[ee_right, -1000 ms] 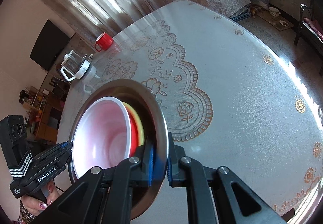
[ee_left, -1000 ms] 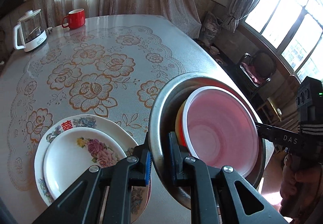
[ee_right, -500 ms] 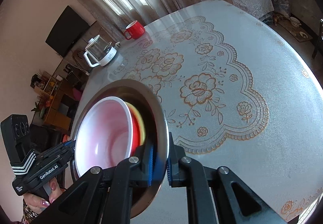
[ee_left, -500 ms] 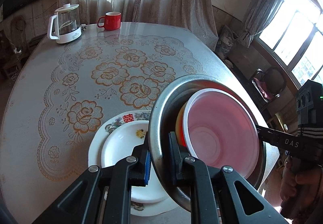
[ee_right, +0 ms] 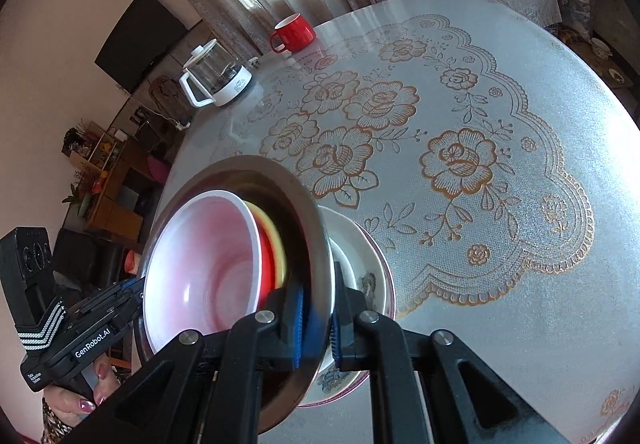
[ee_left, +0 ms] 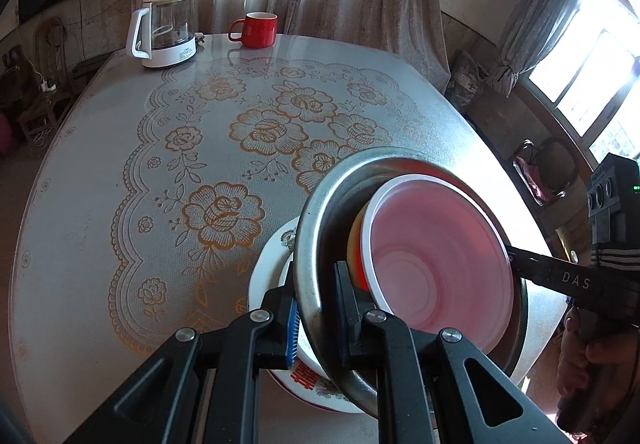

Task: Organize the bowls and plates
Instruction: 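Lift the nested steel bowl with both grippers and lower it onto the plate stack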

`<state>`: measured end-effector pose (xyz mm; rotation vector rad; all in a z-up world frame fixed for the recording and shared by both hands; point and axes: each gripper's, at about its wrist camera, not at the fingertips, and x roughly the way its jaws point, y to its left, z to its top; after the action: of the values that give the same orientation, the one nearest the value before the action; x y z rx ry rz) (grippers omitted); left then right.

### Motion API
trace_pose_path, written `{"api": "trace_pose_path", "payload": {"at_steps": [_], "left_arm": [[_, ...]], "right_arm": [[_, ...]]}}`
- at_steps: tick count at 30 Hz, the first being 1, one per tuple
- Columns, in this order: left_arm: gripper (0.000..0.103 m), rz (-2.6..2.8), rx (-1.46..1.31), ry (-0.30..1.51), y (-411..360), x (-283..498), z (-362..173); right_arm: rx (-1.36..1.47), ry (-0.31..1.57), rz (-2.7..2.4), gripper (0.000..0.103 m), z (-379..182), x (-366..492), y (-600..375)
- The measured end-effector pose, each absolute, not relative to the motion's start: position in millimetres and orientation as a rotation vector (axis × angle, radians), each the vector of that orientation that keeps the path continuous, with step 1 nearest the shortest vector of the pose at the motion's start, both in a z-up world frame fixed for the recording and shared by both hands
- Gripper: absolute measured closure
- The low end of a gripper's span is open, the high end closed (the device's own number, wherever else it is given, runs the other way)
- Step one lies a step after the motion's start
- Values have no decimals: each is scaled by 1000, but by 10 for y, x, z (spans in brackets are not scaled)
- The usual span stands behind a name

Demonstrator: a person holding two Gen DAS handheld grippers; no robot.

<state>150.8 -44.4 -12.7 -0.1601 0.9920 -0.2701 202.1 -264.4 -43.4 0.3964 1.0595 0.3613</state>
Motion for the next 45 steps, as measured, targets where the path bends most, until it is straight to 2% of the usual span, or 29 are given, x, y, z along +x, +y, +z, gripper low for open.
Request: {"api": "trace_pose_path", "payload": {"at_steps": [45], "left_arm": [[89, -312, -110, 1114, -401, 1671, -684]], "right_arm": [[408, 1176, 236, 92, -914, 2116, -2485]]}}
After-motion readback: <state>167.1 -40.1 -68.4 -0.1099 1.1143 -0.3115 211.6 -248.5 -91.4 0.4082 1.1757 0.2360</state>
